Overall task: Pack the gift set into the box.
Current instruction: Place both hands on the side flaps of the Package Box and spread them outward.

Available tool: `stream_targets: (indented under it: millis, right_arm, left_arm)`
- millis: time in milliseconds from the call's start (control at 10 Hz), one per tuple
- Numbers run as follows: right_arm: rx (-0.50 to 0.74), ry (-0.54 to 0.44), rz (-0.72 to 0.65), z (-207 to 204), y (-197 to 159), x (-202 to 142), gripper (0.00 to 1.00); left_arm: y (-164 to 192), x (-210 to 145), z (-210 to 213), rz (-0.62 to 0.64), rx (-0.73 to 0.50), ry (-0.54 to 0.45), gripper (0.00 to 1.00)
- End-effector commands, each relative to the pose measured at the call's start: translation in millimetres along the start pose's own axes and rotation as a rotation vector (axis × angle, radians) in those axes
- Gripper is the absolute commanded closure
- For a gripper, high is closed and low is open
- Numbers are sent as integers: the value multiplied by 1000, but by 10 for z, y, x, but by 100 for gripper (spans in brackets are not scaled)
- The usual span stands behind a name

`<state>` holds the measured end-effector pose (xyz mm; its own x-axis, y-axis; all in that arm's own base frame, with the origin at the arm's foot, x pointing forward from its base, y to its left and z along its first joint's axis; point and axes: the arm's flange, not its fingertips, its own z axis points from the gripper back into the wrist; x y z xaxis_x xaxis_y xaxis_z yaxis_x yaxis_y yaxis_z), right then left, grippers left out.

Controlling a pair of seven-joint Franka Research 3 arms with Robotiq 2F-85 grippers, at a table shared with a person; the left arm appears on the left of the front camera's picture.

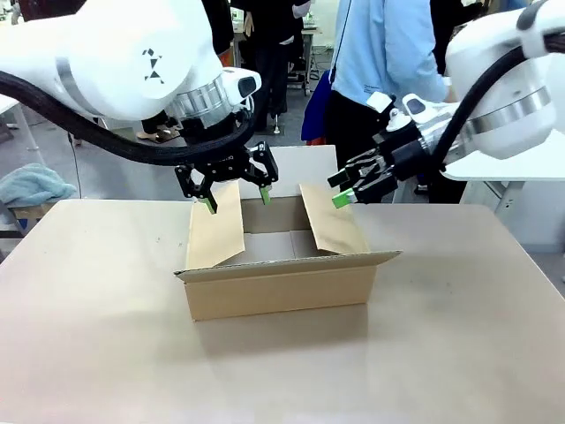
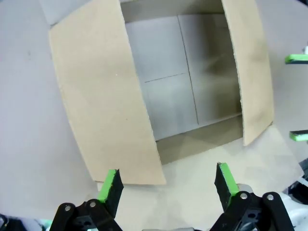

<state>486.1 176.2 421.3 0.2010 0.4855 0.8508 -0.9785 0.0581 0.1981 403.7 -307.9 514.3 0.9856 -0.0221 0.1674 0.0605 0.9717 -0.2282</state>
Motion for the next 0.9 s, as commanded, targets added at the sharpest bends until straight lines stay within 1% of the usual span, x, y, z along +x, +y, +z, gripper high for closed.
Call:
stream_targets:
  millis: [0,100,200,300,400,500,600,700,800]
  right_arm:
    - [-10,19,19,113,64,36,0]
    - [-10,19,19,113,64,36,0]
    - [-10,19,19,113,64,36,0]
    - [-10,19,19,113,64,36,0]
    - [-10,19,19,113,64,36,0]
    - [-10,19,19,113,64,36,0]
    - [-10,19,19,113,64,36,0]
    - [-10,19,19,113,64,36,0]
    - [-10,19,19,113,64,36,0]
  left_arm:
    - [148,-30,117,7,-40,-58,0]
    - [0,0,0,0,0,0,0]
    - [-5,50,-63,35,50,-54,0]
    - [-82,150,-211,135,149,-181,0]
    - [-161,238,-347,153,230,-229,0]
    - [-201,311,-456,132,321,-233,0]
    - [-248,355,-535,36,326,-204,0]
    - [-256,404,-596,0,324,-170,0]
    - [-195,482,-635,27,324,-170,0]
